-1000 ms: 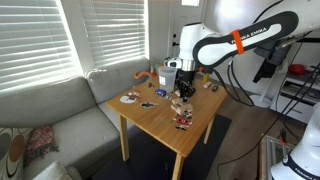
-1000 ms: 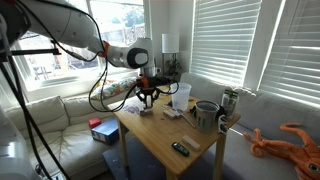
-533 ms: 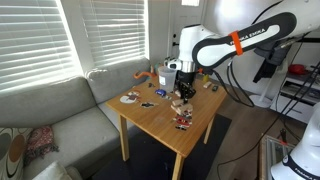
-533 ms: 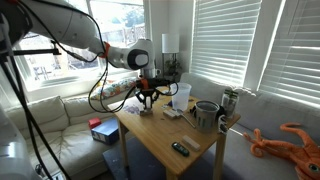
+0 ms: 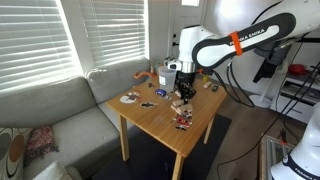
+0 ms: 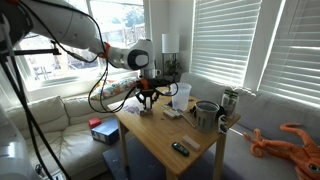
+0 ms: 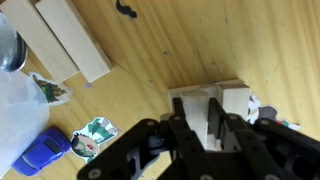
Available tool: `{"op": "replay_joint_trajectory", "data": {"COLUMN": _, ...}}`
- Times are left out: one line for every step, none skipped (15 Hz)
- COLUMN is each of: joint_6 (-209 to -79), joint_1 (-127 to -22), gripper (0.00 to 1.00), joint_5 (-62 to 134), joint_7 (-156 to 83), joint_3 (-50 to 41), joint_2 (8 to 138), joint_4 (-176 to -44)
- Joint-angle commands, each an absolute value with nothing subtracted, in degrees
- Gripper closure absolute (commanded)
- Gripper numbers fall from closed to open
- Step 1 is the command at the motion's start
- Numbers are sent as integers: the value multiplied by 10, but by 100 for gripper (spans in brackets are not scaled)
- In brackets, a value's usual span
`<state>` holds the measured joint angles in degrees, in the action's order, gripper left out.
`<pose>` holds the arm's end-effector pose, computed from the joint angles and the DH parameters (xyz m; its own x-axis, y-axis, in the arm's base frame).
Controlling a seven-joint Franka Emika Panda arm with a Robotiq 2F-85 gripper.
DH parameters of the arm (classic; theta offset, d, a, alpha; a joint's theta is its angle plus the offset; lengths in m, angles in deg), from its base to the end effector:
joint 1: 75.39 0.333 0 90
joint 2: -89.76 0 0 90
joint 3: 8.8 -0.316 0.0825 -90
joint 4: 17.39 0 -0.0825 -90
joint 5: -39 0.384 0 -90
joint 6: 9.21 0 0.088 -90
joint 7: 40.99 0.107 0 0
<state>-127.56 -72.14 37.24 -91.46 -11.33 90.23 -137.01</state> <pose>0.5394 0.0530 0.4265 0.5431 0.8392 -0.0300 0.8396 -0.5431 0.0064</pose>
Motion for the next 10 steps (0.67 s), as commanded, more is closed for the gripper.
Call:
{"op": "replay_joint_trajectory", "data": {"joint_6": -1266, "joint_1": -723, "gripper": 93, "joint_5": 380, "joint_7": -925, "joint_3": -114, "joint_2": 900, "joint_4": -1367}}
{"op": "replay_joint_trajectory", "data": {"joint_6": -1267, "joint_1": -723, "gripper": 93, "joint_5": 379, "joint_7": -924, "joint_3": -114, "joint_2": 899, "joint_4": -1366}}
{"op": "replay_joint_trajectory", "data": {"joint_6": -1267, "joint_1": -723, "gripper": 93, "joint_5": 379, "joint_7": -924, "joint_3": -114, "joint_2": 899, "joint_4": -1367}}
{"op": "replay_joint_trajectory", "data": {"joint_6": -1267, "joint_1": -723, "gripper": 93, "joint_5": 378, "joint_7": -924, "joint_3": -114, "joint_2": 898, "joint_4": -1366}}
{"op": "replay_joint_trajectory", "data": {"joint_6": -1267, "joint_1": -723, "gripper": 93, "joint_5": 378, "joint_7": -924, "joint_3": -114, "joint_2": 897, "joint_4": -1366}}
{"op": "replay_joint_trajectory", "data": {"joint_6": -1267, "joint_1": -723, "gripper": 47, "joint_5": 375, "joint_7": -918, "joint_3": -114, "joint_2": 897, "joint_4": -1365}}
{"op": "replay_joint_trajectory", "data": {"joint_6": -1267, "joint_1": -723, "gripper": 46, "joint_5": 376, "joint_7": -922, "joint_3": -114, "joint_2": 898, "joint_4": -1365}}
{"op": "replay_joint_trajectory", "data": {"joint_6": -1267, "joint_1": -723, "gripper": 39, "joint_5": 372, "joint_7": -919, "joint_3": -114, "joint_2": 901, "joint_4": -1366}}
{"op": "replay_joint_trajectory", "data": {"joint_6": -1267, "joint_1": -724, "gripper": 33, "joint_5": 372, "joint_7": -919, "joint_3": -114, "joint_2": 902, "joint_4": -1366}}
{"op": "replay_joint_trajectory", "data": {"joint_6": -1268, "joint_1": -724, "gripper": 27, "joint_5": 370, "joint_7": -918, "joint_3": -113, "joint_2": 905, "joint_4": -1366}}
